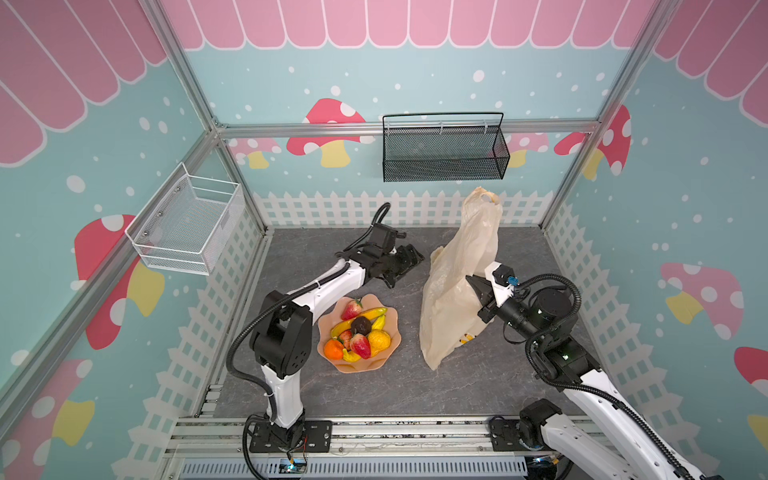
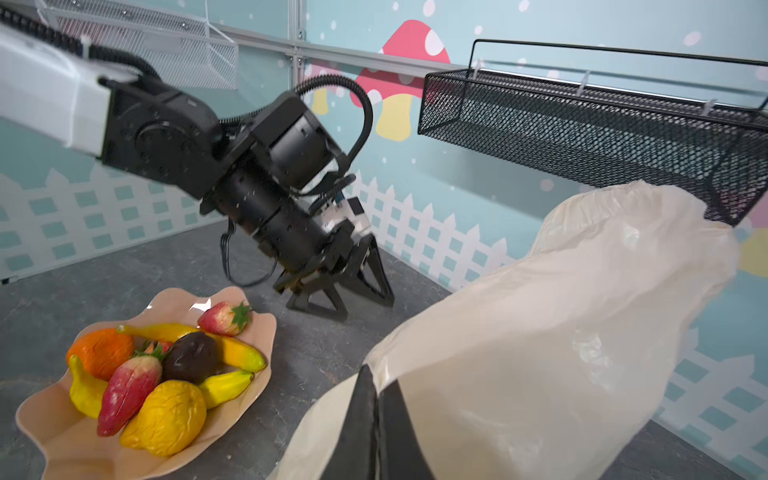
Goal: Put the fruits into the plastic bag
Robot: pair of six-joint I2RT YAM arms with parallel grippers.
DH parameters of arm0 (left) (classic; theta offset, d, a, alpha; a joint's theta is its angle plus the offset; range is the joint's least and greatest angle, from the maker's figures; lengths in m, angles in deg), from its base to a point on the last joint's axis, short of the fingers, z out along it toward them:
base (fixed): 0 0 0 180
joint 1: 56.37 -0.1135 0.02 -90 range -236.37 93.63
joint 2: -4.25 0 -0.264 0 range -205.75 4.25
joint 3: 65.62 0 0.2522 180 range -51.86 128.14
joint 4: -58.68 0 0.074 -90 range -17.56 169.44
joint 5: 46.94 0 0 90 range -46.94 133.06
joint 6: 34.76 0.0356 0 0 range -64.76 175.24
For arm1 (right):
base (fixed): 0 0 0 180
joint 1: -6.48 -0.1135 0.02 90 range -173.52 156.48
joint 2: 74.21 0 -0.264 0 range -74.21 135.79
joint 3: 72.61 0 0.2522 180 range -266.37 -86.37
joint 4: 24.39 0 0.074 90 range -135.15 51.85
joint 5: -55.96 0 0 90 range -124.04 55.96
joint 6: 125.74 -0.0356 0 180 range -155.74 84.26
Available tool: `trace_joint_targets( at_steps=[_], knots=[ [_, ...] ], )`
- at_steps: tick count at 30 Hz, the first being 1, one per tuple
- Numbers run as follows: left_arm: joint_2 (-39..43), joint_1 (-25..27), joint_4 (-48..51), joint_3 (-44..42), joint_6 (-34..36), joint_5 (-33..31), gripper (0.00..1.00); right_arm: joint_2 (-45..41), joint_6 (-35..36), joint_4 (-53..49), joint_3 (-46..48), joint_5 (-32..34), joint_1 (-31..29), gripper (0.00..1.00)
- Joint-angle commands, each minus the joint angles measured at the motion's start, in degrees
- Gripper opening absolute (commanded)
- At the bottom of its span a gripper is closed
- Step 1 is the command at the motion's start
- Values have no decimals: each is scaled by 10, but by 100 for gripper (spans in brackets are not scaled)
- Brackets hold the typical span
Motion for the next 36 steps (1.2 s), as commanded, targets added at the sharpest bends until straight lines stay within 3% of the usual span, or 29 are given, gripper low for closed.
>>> trace_joint_targets(
  at_steps=[1, 7, 14, 22, 31, 36],
  knots=[
    [42, -14, -19, 13, -46, 66, 90, -8, 54, -27, 8, 41, -26, 0],
    [25, -29, 17, 91, -24, 171, 95, 16, 112, -43, 0, 88, -76, 0],
    [9, -32, 31, 174, 66, 132, 100, 55, 157, -50, -16, 117, -113, 0],
    [-85, -21, 54, 284, 174, 109, 100, 78, 183, -59, -41, 117, -131, 0],
    [-182, -8, 45, 365, 186, 117, 100, 87, 196, -77, -57, 109, -144, 0],
    [-195, -8, -35, 355, 146, 160, 100, 95, 202, -81, -60, 105, -147, 0]
  ],
)
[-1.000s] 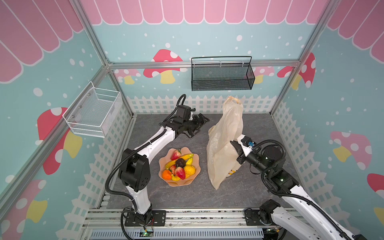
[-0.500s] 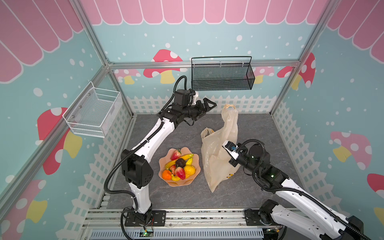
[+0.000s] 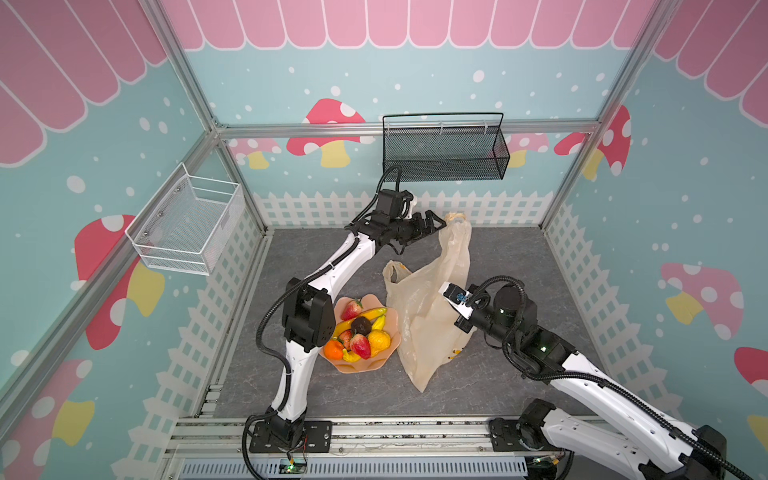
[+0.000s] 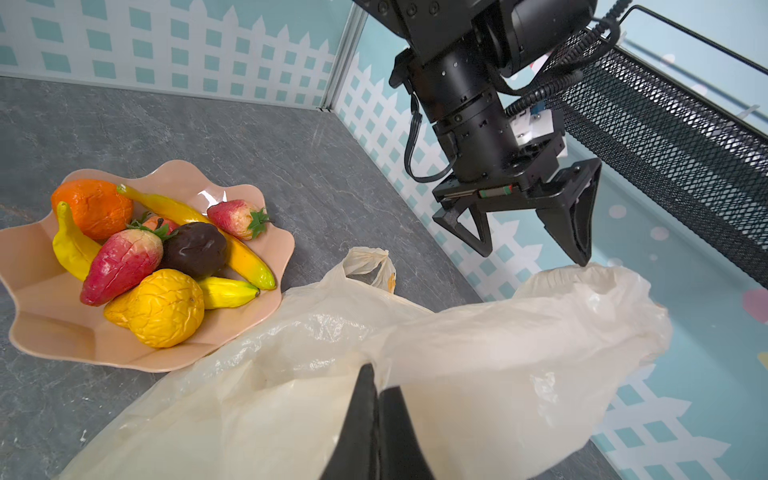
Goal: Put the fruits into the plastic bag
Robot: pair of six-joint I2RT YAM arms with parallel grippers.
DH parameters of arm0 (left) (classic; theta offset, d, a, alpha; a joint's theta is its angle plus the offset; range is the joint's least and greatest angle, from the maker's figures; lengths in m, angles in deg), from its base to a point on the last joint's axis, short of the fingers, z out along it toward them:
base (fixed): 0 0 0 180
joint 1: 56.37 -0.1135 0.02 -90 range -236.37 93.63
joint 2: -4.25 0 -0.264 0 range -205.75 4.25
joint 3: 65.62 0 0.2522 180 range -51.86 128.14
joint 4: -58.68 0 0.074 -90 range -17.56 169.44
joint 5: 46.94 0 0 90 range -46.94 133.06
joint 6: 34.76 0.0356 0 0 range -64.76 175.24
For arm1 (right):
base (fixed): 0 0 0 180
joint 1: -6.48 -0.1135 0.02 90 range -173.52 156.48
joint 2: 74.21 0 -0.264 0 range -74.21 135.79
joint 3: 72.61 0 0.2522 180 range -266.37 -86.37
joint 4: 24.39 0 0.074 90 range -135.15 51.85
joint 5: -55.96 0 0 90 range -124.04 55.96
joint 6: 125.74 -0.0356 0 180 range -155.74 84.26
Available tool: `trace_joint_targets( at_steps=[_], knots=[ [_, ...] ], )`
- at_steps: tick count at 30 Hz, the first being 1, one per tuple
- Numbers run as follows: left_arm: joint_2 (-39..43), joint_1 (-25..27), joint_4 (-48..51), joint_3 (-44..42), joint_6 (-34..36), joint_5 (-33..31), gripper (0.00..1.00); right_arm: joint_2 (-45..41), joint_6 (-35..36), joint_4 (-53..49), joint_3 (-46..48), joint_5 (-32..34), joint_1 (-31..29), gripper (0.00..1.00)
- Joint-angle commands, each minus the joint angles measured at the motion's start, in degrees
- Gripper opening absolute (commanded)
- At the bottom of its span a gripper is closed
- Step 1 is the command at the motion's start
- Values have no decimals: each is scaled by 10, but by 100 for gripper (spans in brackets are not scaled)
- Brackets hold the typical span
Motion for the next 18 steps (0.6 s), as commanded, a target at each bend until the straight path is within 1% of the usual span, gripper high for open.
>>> trace_joint_targets(
  at_steps=[1, 4, 8, 9, 10, 12, 13, 18],
  knots=[
    [3, 2, -71, 6, -21, 33, 100, 5, 22, -7, -19, -9, -6, 0],
    [1, 0, -109, -15, -40, 57, 100, 9, 28, -7, -21, -10, -6, 0],
    [4, -7, -181, -38, -91, 103, 100, 8, 33, -12, -20, -4, -6, 0],
    [3, -7, -184, -35, -96, 112, 100, 7, 34, -14, -20, -3, -6, 0],
    [-2, -7, -165, -24, -90, 119, 100, 6, 35, -16, -20, -3, -6, 0],
    [-14, -7, -95, 6, -57, 114, 100, 4, 36, -18, -22, -3, -6, 0],
    [-18, -7, -76, 8, -45, 108, 99, 4, 36, -19, -22, -4, -6, 0],
    [-32, 0, -70, 9, -38, 106, 97, 5, 37, -26, -27, -10, -6, 0]
  ],
)
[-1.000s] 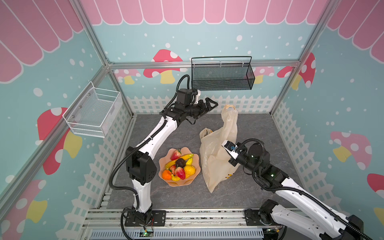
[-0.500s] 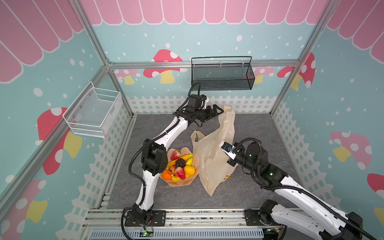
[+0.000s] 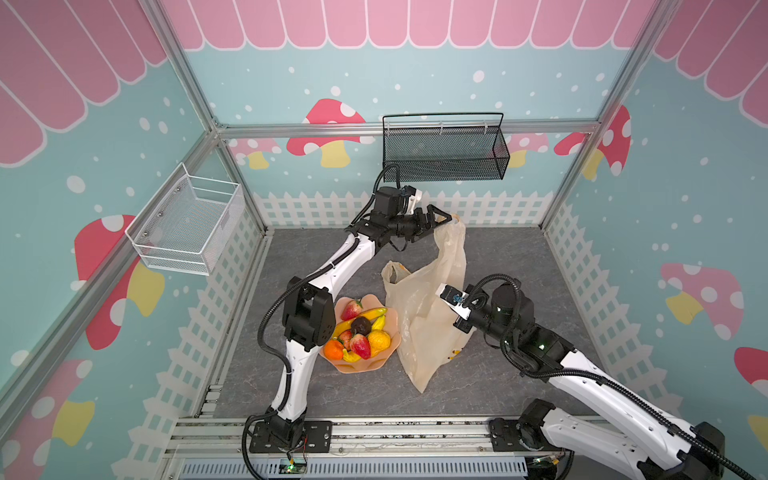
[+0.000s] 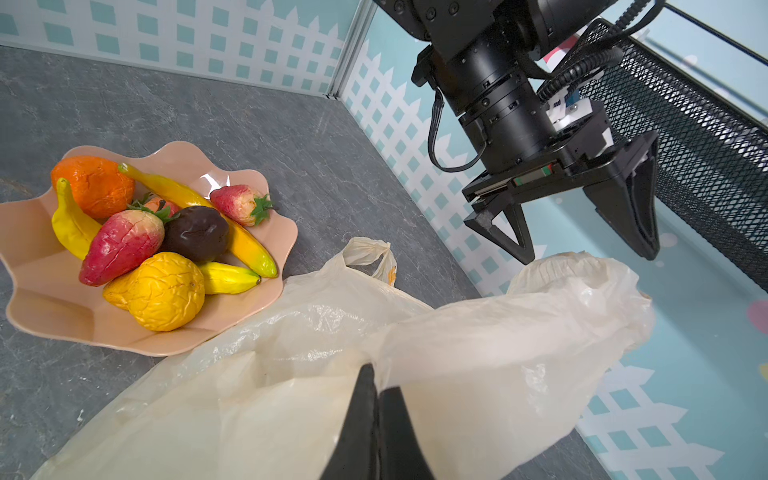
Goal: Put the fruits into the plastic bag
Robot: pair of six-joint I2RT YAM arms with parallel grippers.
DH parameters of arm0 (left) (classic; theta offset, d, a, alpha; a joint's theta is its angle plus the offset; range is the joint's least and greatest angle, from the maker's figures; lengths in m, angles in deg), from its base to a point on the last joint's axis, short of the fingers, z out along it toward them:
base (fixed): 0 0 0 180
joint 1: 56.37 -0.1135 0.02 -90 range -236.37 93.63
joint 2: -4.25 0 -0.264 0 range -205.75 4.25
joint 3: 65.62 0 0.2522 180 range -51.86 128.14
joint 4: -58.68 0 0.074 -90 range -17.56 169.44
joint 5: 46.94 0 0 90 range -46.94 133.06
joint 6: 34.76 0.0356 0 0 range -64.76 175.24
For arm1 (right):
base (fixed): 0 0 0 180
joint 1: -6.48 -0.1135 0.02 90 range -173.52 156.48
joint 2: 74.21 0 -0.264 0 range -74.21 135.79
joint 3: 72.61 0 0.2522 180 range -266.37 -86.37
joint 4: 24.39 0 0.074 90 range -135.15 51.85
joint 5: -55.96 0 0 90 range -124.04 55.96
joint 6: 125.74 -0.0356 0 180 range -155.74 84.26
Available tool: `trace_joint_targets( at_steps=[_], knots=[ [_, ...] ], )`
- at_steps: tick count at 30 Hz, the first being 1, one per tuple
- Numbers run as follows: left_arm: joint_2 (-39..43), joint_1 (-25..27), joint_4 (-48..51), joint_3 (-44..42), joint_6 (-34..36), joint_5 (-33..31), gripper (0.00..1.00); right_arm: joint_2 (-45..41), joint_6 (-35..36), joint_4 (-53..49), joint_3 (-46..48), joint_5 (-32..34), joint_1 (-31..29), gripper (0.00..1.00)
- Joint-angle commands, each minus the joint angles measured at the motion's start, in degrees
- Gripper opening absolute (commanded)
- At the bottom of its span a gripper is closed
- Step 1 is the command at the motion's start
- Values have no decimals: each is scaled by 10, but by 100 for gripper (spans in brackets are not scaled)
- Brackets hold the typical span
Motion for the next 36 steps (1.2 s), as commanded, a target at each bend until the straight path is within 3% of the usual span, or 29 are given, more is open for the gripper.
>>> trace_joint_targets(
  at_steps=[1, 8, 14, 18, 25, 31, 36],
  knots=[
    [-25, 5, 25, 20, 14, 8, 97, -3, 14, -9, -18, -9, -3, 0],
    [-30, 9, 48, 37, 33, -30, 96, -4, 12, -11, -20, -11, -3, 0],
    [-58, 23, 26, 78, 1, 12, 93, -4, 16, -12, -18, -7, -3, 0],
    [-51, 23, -24, 63, -37, 53, 92, -5, 21, -10, -14, 3, -4, 0],
    [-52, 25, -24, 43, -49, 92, 84, -6, 25, -8, -14, 7, -3, 0],
    [-8, 11, -7, -38, -9, 67, 82, -12, 28, -11, -14, 14, -3, 0],
    [-12, 18, -19, -32, -11, 87, 82, -12, 25, -14, -13, 12, -3, 0]
  ],
)
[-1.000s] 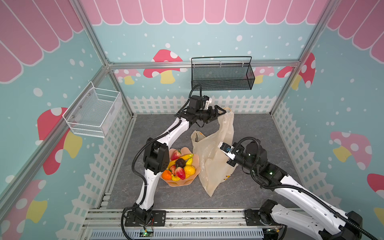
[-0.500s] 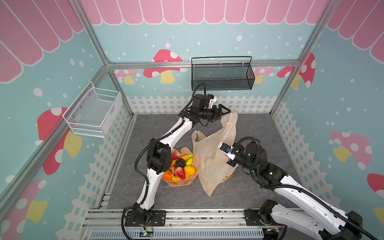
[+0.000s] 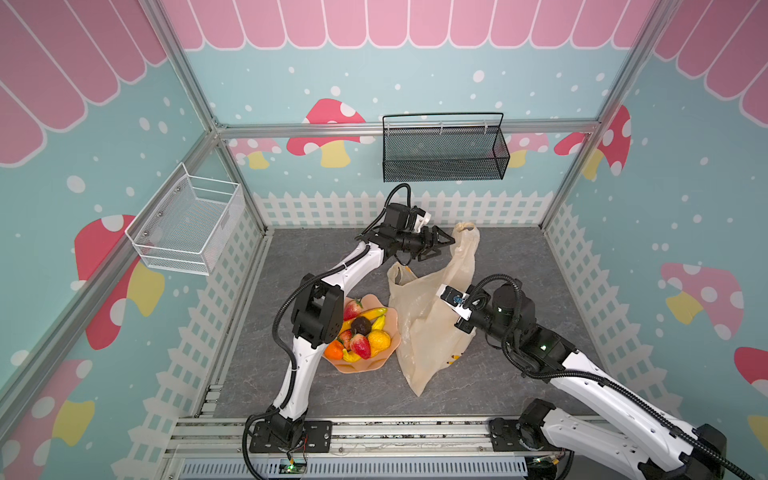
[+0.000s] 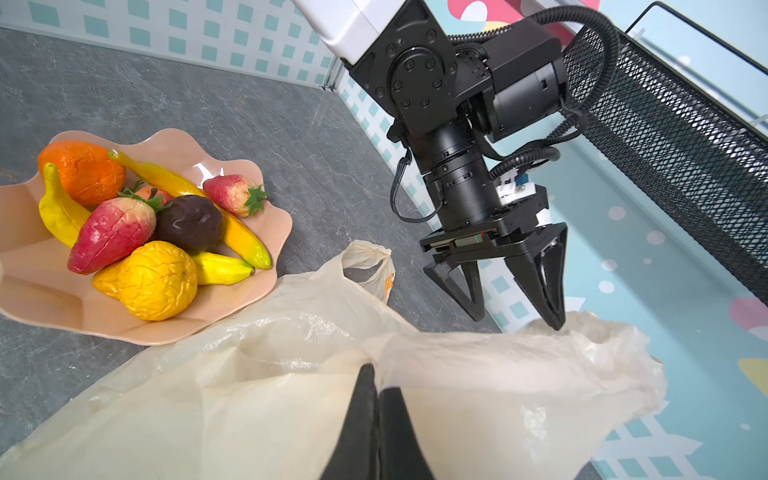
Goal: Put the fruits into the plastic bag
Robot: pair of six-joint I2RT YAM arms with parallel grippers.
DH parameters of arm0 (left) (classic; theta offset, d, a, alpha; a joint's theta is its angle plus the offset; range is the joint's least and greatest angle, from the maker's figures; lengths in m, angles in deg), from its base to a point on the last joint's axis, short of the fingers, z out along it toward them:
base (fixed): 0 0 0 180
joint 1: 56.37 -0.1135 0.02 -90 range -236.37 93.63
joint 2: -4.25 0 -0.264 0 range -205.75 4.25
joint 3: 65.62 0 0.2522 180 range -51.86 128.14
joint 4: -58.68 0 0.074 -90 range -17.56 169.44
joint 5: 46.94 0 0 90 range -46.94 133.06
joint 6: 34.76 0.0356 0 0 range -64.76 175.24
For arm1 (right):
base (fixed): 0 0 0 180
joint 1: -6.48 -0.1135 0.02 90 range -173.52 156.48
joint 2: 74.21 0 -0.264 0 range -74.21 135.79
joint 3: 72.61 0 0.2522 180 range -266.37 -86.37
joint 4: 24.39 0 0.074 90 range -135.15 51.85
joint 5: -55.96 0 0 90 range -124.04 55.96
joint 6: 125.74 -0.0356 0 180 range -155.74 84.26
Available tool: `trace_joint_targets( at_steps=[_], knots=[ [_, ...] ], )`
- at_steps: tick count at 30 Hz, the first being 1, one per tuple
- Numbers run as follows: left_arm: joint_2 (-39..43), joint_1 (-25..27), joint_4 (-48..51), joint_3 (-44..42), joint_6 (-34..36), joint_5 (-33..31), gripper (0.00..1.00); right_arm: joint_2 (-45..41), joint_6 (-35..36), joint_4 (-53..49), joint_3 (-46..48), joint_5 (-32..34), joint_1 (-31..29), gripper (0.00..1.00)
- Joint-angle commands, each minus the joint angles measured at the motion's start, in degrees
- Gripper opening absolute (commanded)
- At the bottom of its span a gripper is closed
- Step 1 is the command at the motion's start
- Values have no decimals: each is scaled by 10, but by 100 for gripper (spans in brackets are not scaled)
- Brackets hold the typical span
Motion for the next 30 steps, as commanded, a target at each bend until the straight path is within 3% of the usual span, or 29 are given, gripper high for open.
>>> trace_joint_targets(
  at_steps=[1, 4, 7, 12, 20, 22, 25, 30],
  knots=[
    [23, 9, -33, 5, 5, 26, 83, -5, 12, -2, -12, 0, -3, 0],
    [23, 21, -86, -13, -21, 43, 82, -1, 13, -2, -13, 0, -3, 0],
    [33, 21, -204, -63, -94, 57, 80, 4, 15, -2, -15, 1, -3, 0],
    [43, 15, -404, -107, -228, 74, 65, 10, 10, 5, -6, 6, -3, 0],
    [26, 31, -555, -77, -356, 110, 5, 17, 6, 18, 5, 18, -2, 0],
    [45, 27, -547, -90, -340, 103, 0, 16, 5, 25, 13, 24, -1, 0],
    [85, 12, -455, -102, -261, 76, 0, 16, 2, 38, 20, 41, 0, 0],
    [118, -6, -359, -47, -174, 44, 0, 22, -1, 88, 32, 96, 27, 0]
  ],
)
